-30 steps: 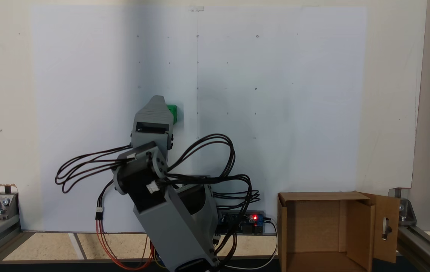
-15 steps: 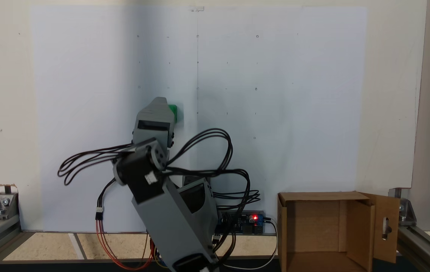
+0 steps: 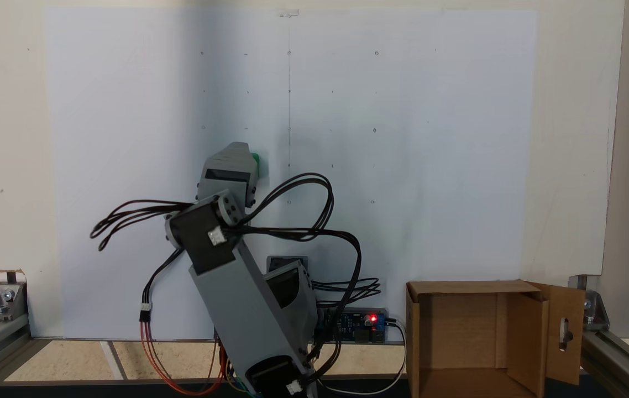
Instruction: Grasp a green dice and put it in the bin.
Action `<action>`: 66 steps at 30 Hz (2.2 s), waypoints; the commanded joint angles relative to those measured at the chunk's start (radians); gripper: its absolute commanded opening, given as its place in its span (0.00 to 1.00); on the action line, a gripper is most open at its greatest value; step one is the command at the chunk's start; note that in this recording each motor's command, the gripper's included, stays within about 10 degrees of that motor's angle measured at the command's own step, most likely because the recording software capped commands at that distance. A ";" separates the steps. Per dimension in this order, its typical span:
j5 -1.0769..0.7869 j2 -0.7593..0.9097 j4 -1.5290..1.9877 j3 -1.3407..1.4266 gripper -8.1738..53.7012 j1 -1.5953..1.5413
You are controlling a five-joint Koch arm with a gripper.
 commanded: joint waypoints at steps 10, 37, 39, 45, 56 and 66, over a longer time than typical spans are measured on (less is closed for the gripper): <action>0.061 0.006 -0.106 0.060 0.84 0.000; 0.071 -0.029 -0.288 0.215 0.84 -0.006; 0.074 -0.049 -0.298 0.219 0.84 -0.006; 0.086 -0.083 -0.342 0.241 0.84 -0.009; 0.115 -0.129 -0.380 0.264 0.84 -0.054; 0.114 -0.179 -0.413 0.265 0.84 -0.054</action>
